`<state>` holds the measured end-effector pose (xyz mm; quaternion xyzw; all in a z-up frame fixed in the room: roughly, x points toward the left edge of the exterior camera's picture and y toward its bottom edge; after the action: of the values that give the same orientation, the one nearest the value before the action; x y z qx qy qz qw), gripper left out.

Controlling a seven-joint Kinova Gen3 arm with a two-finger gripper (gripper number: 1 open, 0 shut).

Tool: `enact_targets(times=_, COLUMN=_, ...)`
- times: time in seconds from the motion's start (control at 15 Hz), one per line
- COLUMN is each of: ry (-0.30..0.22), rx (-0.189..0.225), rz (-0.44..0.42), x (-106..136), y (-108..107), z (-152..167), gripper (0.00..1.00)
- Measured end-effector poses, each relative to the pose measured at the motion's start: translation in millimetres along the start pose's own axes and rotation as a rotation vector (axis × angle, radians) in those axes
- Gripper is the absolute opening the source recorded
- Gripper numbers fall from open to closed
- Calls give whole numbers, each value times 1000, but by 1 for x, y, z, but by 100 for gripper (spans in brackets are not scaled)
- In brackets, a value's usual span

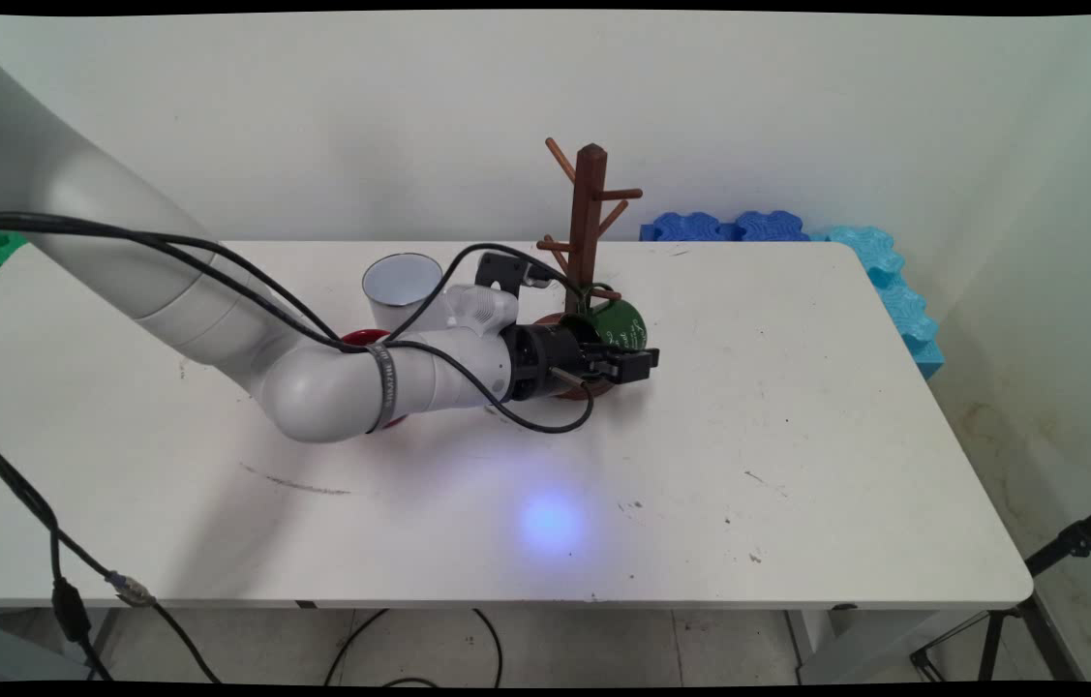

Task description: Pick up the green mug from the rack, then place the picked object on the table

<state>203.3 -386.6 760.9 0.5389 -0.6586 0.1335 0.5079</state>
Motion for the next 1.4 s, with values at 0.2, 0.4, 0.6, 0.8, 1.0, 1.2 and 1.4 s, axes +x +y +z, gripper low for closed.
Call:
enact_targets(times=0.2, ry=1, rx=-2, rz=1, x=-1, y=0, z=2, gripper=0)
enact_targets(times=0.4, ry=0, rx=-2, rz=5, x=-2, y=-1, z=4, gripper=0)
enact_targets(times=0.6, ry=-2, rx=-1, rz=11, x=-4, y=-5, z=3, gripper=0)
enact_targets(times=0.8, ry=-3, rx=-6, rz=17, x=-5, y=-7, z=1, gripper=0)
enact_targets(times=1.0, ry=-2, rx=-19, rz=25, x=-6, y=-6, z=-2, gripper=0)
enact_targets(times=1.2, ry=0, rx=-38, rz=33, x=-5, y=-3, z=-6, gripper=0)
enact_targets(times=1.4, ry=3, rx=-64, rz=40, x=-2, y=3, z=-10, gripper=0)
